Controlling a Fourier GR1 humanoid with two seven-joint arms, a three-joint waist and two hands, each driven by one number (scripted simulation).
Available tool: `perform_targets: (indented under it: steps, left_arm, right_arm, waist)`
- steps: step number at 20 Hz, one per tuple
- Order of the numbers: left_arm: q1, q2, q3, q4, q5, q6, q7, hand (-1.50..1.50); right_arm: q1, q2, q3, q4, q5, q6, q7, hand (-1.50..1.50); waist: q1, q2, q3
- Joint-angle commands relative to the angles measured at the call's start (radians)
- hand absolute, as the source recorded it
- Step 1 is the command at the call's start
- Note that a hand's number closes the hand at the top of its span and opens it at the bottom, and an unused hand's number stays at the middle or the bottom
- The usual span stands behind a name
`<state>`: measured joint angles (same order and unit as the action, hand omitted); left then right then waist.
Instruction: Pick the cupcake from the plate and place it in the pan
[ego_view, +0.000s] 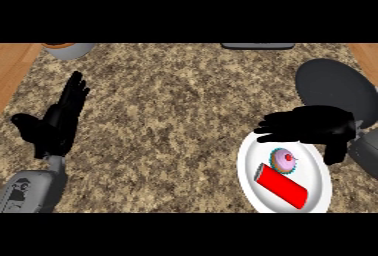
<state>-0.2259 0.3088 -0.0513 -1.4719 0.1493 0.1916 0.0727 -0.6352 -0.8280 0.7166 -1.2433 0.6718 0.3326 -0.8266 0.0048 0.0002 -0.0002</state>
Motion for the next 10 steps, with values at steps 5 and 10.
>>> perform_targets:
  steps: [5, 10]
  left_arm:
    - [-0.042, -0.025, 0.027, 0.055, -0.027, -0.018, 0.001, 0.00]
    - [-0.036, -0.023, 0.052, 0.054, -0.035, -0.045, -0.032, 0.00]
  right_arm:
    - [0.055, 0.040, -0.056, 0.022, 0.093, 0.044, -0.072, -1.50]
    - [0.057, 0.114, -0.041, -0.002, 0.212, 0.052, 0.001, -1.50]
  waist:
    - [-0.006, 0.000, 0.000]
    - [-0.005, -0.001, 0.000]
